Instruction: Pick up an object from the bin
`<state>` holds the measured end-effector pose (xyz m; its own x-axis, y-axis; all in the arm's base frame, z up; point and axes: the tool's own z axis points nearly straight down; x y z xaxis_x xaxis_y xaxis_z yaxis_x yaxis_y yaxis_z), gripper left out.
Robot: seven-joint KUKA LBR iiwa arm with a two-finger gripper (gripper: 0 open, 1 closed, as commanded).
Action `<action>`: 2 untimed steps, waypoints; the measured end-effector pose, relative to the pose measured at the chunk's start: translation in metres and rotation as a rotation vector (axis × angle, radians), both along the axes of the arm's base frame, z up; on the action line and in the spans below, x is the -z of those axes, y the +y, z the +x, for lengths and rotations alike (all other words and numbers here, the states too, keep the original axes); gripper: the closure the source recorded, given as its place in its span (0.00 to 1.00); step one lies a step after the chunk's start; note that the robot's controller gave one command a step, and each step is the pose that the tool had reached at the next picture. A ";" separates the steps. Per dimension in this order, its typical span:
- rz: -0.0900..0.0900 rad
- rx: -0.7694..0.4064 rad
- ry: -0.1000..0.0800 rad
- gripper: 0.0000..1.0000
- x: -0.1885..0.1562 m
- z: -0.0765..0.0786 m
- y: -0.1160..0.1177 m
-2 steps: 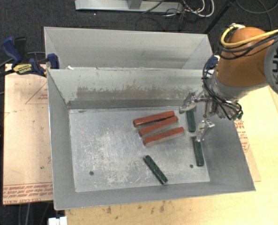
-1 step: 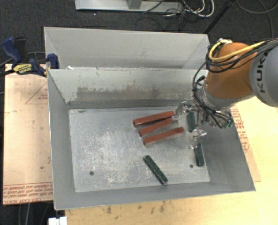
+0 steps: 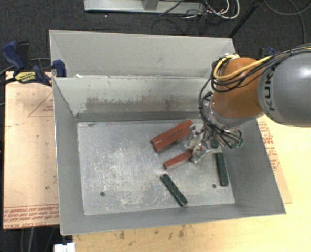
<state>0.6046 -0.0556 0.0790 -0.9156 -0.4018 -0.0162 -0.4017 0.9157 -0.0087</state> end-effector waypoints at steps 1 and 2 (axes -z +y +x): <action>0.001 0.000 0.006 0.00 0.003 -0.002 0.000; 0.001 -0.001 0.002 1.00 0.001 0.000 0.001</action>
Offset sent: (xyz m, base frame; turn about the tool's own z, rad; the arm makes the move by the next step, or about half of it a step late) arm 0.0000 0.0000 0.0000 0.0000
